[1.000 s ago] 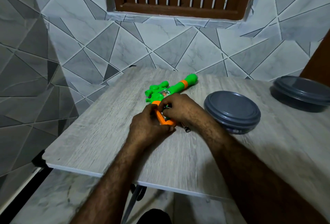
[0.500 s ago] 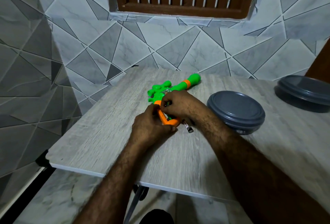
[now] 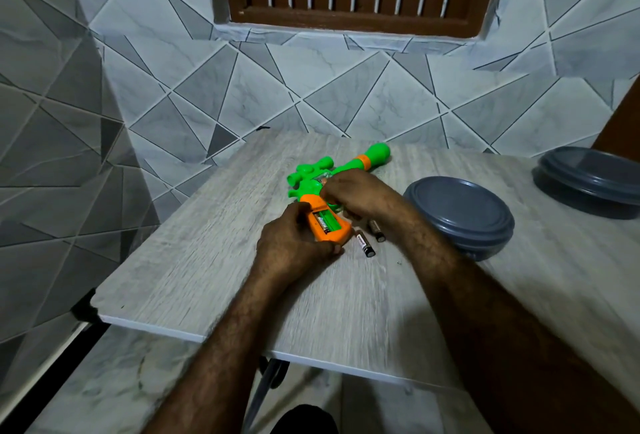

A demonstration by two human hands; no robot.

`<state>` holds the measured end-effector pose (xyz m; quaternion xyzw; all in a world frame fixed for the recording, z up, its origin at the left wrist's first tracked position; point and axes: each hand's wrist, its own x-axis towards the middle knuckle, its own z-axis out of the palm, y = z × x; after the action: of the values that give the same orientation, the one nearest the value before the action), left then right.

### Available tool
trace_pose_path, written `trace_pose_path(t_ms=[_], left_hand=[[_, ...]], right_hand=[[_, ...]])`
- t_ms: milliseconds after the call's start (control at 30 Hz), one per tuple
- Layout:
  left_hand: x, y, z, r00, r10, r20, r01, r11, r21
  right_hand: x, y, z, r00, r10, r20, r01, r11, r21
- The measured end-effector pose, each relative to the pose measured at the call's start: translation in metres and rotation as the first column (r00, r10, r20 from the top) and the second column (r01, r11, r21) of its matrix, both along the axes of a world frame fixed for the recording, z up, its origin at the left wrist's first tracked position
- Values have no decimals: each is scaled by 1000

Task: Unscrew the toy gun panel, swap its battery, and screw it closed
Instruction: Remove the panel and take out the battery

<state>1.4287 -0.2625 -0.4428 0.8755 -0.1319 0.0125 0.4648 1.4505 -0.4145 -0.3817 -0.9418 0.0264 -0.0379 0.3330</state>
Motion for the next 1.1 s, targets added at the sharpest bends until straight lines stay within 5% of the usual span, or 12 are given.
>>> trace_pose_path(t_ms=[133, 233, 900, 1100], left_hand=[[-1, -1, 1, 1000, -7, -1, 7, 1000, -12], [-1, 0, 2, 1000, -11, -9, 11, 1000, -4], [-1, -1, 3, 1000, -2, 0, 2, 1000, 14], [-1, -1, 3, 1000, -6, 2, 6, 1000, 12]], right_hand=[[-2, -1, 3, 998, -44, 38, 26, 918, 396], [-6, 4, 6, 985, -70, 157, -24, 847, 531], [-9, 14, -21, 955, -193, 224, 35, 825, 563], [-6, 11, -25, 944, -199, 263, 78, 910, 408]])
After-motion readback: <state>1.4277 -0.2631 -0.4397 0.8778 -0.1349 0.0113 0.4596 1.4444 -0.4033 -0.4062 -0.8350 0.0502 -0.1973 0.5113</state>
